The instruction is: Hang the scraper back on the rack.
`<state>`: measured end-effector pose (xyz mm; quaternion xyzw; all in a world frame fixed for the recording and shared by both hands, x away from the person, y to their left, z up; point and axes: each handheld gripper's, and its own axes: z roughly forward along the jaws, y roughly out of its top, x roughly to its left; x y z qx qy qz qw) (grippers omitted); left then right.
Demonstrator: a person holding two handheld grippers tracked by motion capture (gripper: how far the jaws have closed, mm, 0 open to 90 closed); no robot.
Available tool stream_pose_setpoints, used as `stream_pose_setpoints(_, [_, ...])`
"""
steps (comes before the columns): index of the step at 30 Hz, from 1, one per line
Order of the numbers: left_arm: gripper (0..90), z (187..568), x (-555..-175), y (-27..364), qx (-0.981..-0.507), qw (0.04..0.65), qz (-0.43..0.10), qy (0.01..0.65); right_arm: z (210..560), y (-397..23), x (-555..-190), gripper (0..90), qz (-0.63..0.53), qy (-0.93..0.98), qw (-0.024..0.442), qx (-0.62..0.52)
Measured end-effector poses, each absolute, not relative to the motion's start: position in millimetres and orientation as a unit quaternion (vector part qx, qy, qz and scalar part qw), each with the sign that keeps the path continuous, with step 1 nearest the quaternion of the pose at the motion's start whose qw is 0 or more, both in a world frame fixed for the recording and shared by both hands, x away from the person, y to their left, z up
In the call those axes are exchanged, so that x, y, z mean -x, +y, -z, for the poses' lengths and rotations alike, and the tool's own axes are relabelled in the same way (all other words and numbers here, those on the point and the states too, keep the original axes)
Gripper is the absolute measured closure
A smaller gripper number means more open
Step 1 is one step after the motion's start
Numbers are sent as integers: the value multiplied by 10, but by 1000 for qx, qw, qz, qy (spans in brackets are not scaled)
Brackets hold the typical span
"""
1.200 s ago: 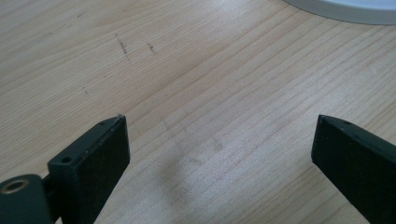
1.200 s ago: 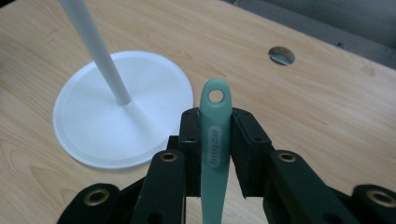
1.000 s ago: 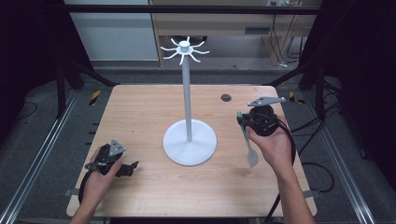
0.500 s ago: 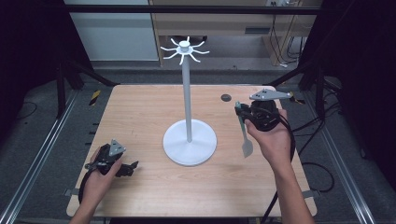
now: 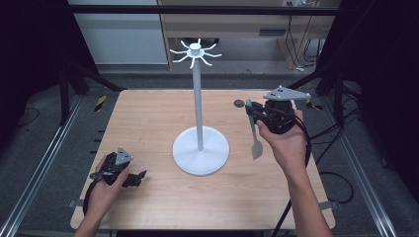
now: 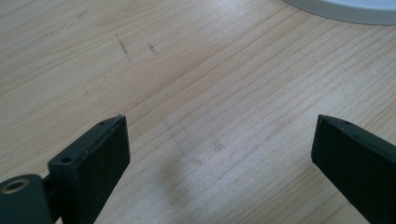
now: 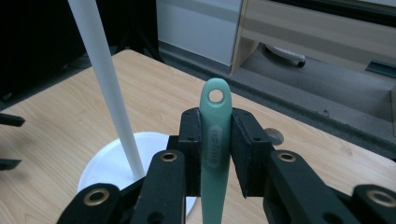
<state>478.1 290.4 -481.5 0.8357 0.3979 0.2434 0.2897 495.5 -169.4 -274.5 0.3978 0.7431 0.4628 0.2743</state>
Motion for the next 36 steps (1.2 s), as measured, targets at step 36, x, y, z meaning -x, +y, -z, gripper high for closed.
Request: stream_pose_setpoints(36, [41,4817,-4781,2902,-835,292,-244,398,2306,-1358,-4895,750,-524,719,281,-360])
